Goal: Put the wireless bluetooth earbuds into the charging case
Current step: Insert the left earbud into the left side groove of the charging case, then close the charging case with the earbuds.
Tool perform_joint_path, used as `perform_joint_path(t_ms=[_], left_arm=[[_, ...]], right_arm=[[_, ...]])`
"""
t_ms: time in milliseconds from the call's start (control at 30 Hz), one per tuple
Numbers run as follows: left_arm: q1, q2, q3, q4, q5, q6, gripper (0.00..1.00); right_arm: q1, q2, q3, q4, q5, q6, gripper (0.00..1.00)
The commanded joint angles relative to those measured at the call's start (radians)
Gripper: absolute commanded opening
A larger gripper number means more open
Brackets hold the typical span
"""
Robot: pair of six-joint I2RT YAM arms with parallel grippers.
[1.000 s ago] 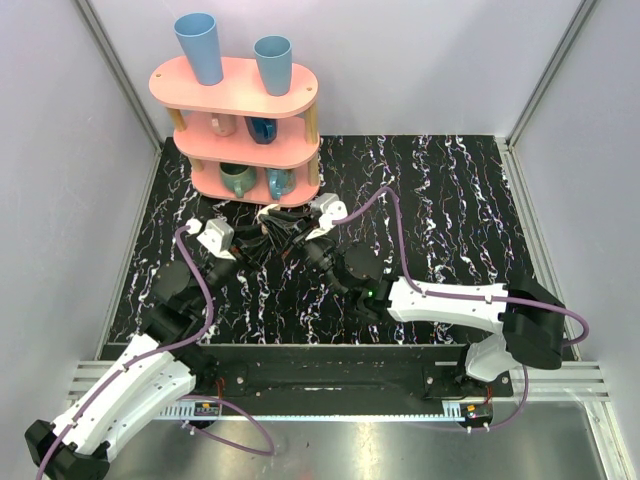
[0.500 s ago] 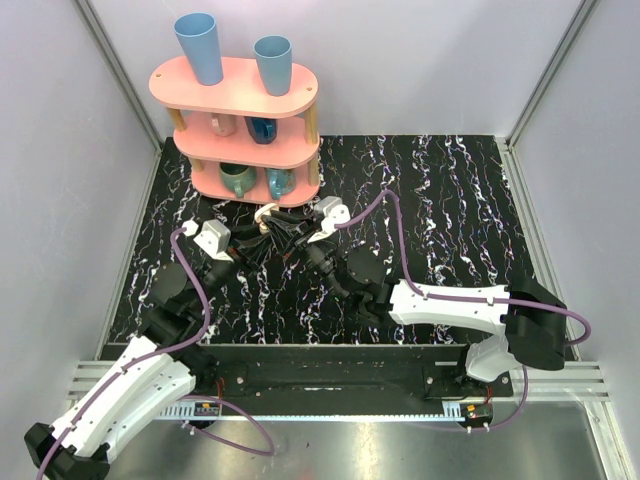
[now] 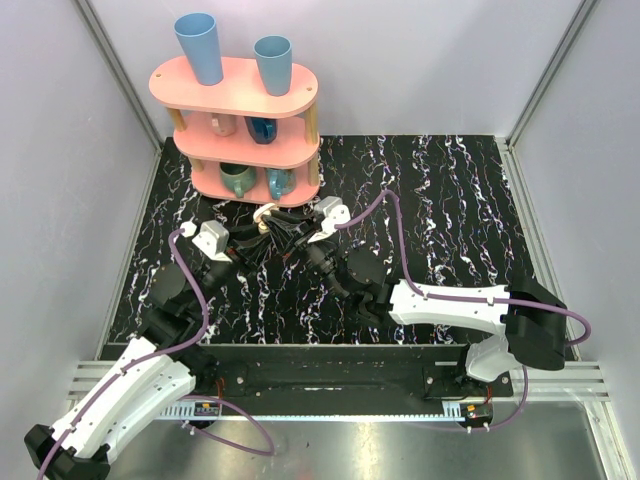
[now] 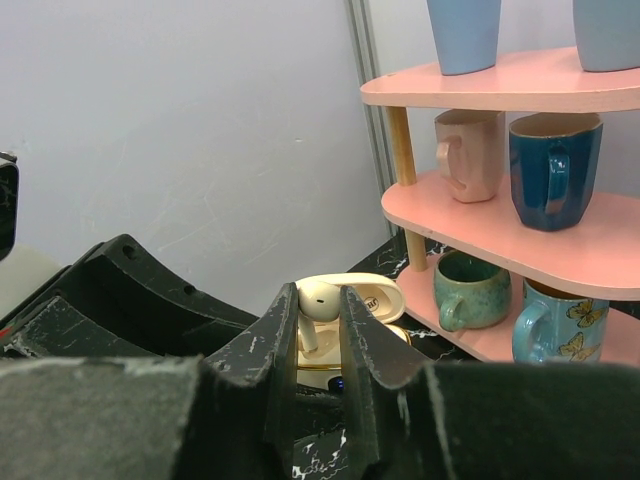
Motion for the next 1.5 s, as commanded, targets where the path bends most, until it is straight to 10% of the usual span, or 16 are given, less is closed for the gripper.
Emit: perform_joint_path(t_ms=[0,933,1467], left_arm=[[0.002,-0.007,-0.006,0.091,-0.009,-0.006,0.00],[0.002,-0.035,-0.017,0.132,-0.063,-0.003,0.00],[0.002,-0.035,-0.017,0.106,-0.066,0.003,0.00]], right_arm=[[0.016,0.008,0.019,0.043,0.001,0.000,0.00],[0.026,-0.032,-0.031,-0.013,-0.013,0.001,0.07],[0.026,-0.077,-0.014,0.042,-0.033,-0.103,0.58]])
